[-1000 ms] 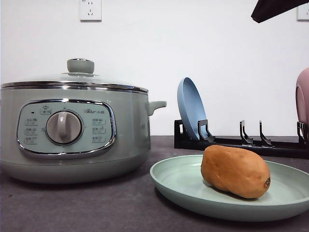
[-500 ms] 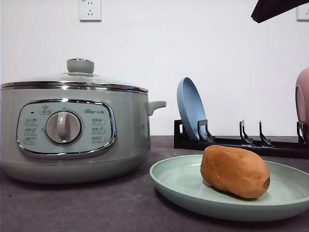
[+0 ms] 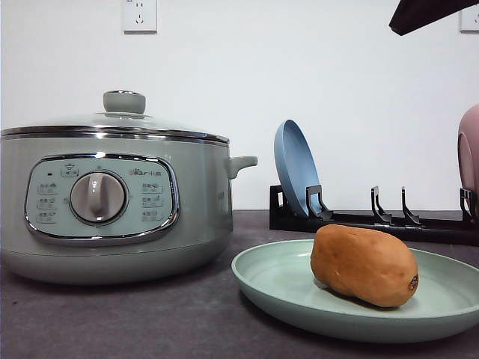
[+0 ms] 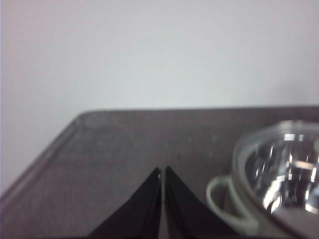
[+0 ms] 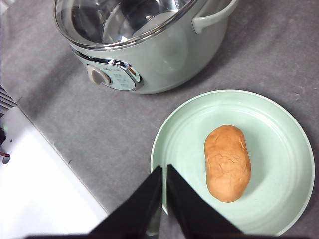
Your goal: Transfer potato from steamer to green plate
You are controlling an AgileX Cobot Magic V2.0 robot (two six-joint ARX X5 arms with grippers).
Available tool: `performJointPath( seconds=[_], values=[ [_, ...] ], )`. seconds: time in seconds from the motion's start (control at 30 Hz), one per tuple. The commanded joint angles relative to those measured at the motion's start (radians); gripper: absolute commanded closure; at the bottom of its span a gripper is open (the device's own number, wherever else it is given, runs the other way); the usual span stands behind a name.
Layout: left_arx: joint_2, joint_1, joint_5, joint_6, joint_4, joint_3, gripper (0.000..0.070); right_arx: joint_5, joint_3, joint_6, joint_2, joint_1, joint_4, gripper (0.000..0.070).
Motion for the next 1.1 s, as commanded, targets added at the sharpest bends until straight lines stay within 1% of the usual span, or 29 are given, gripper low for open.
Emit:
performJointPath(
  seconds=[0.0, 0.2, 0.47, 0.73, 1.07],
  values=[
    [-0.025, 0.004, -0.005, 0.001, 0.015, -0.036, 0.0697, -0.001, 0.015, 0.000, 0.004, 0.004, 0.010, 0.0700],
    [-0.108, 0.004, -0.005, -0.002, 0.016, -0.163, 0.0697, -0.001, 0.015, 0.000, 0.004, 0.004, 0.010, 0.0700],
    [-0.155, 0.004, -0.006, -0.002, 0.013, -0.260, 0.0697, -0.001, 0.015, 0.000, 0.004, 0.004, 0.010, 0.0700],
    [-0.182, 0.003, -0.006, -0.001, 0.011, -0.330, 0.0697, -0.001, 0.015, 0.000, 0.004, 0.004, 0.010, 0.0700],
    [-0.182, 0.003, -0.006, -0.002, 0.011, -0.343, 0.0697, -0.001, 0.015, 0.000, 0.004, 0.004, 0.010, 0.0700]
  ],
)
